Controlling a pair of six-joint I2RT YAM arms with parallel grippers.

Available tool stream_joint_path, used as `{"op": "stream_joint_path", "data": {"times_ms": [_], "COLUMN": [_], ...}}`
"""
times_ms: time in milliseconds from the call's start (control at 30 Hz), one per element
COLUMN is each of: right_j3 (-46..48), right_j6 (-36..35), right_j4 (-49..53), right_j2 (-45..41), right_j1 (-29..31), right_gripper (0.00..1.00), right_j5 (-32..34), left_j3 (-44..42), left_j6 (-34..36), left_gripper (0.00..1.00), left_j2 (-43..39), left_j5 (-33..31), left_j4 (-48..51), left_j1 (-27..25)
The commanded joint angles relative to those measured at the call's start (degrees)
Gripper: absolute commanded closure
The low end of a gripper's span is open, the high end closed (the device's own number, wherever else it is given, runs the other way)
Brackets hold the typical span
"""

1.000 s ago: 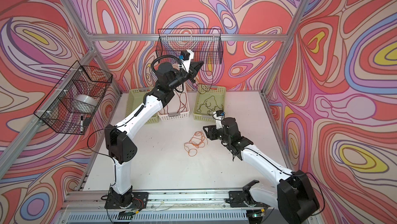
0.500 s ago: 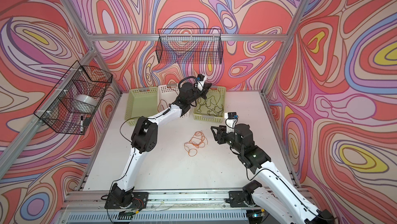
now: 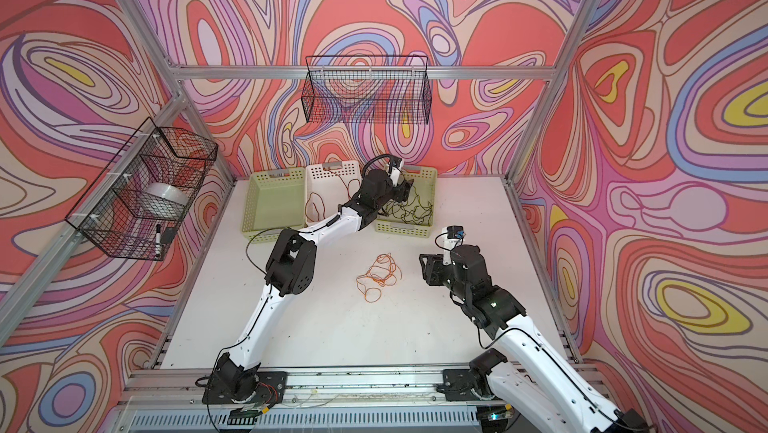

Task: Untangle the cables
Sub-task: 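Carry the black wire over the green basket with the left gripper and release, then move both grippers back over the orange wire pile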

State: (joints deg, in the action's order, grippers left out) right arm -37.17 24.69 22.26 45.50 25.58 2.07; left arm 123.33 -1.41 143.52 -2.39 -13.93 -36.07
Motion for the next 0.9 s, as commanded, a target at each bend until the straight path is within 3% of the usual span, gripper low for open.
{"op": "stream_joint_path", "data": {"times_ms": [0,167,300,467,700,867], "right_j3": [-2.77,-5.56,-6.37,-5.32,-11.34,-14.70], "right_j6": [-1.08,-4.77,-6.43,-3.80,-1.25,1.01], "right_j4": [2.07,4.11,2.08,-3.82,-9.74,-14.82], "right_j2": [0.56,5.01,11.05,18.55,34.20,43.01], "right_j1": [0.23,0.25,0.25,1.30,2.87,3.04], "right_gripper": [0.44,0.44,0.48,0.50,0.51,0.52], "right_j5": [4.29,3.60,-2.61,-5.92,-8.64,-12.61], "left_j3": [-0.76,-7.77,-22.15,-39.82,-65.52,-77.31], "left_j6": [1.38,2.62,4.40,6.89,3.29,1.58], "left_gripper": [0.16,0.16,0.19,0.25,0.33,0.34], "left_j2": [-6.62,-14.16,-25.32,-40.51,-60.22,-69.51], "left_j5": [-5.09,-4.20,-0.58,2.91,4.76,4.59], "left_j4": [3.14,4.12,-2.73,-0.05,1.01,-0.10], "left_j1": [-0.49,-0.55,-0.62,-0.40,-0.44,-0.63]}}
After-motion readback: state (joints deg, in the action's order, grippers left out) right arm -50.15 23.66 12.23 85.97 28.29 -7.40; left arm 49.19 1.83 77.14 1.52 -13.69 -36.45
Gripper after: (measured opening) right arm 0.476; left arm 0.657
